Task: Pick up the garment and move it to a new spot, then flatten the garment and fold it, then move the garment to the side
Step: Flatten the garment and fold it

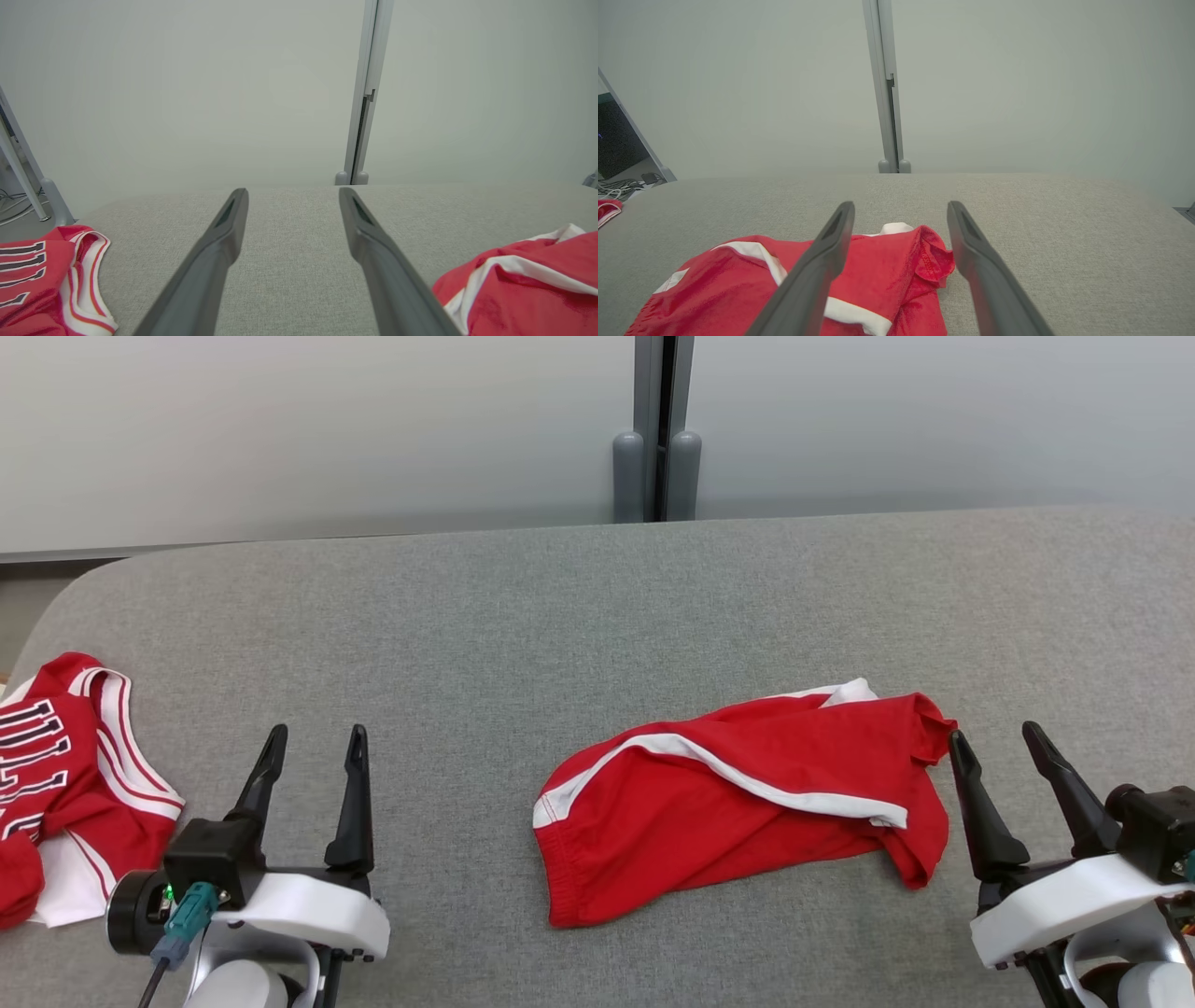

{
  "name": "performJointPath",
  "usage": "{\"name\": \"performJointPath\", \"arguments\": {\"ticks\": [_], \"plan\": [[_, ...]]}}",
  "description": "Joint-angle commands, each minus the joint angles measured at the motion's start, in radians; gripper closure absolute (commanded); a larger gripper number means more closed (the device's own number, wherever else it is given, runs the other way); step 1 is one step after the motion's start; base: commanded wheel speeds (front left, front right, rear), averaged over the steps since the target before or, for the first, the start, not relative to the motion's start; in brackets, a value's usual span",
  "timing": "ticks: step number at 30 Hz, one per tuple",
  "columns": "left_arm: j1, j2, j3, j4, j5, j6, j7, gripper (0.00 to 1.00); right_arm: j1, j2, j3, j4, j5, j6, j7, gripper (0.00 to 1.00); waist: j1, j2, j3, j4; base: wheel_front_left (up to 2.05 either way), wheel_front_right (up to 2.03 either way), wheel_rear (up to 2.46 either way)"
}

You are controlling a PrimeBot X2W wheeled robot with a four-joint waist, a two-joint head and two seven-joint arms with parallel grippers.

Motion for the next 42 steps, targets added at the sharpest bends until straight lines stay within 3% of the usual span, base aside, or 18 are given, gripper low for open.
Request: {"name": "performJointPath", "arguments": {"ticks": [1,22,30,36,42], "plan": [[0.012,0.012,0.005,-0.006,-0.003,0.002,0.006,0.0,0.012,-0.003,0.004,-0.008,-0.004,0.0,0.001,0.0,0.0,0.0,-0.007,0.003,0.0,0.0,0.0],[0.073,0.042,-0.007,-0.078,-0.02,0.032,0.069,0.0,0.03,0.006,0.0,-0.027,-0.003,0.0,0.017,0.0,0.0,0.0,-0.034,0.01,0.0,0.0,0.0],[-0.028,-0.02,-0.099,-0.029,-0.049,-0.067,0.125,0.0,0.008,0.008,0.002,-0.039,-0.002,0.0,0.021,0.0,0.0,0.0,-0.001,0.006,0.0,0.0,0.0],[-0.129,-0.091,-0.174,0.135,-0.095,-0.167,0.212,0.0,-0.011,0.006,0.022,-0.032,0.01,0.0,0.015,0.0,0.0,0.0,0.041,-0.024,0.0,0.0,0.0],[-0.179,-0.133,-0.199,0.297,-0.142,-0.231,0.261,0.0,-0.024,0.005,0.032,-0.021,0.019,0.0,0.009,0.0,0.0,0.0,0.064,-0.05,0.0,0.0,0.0]]}}
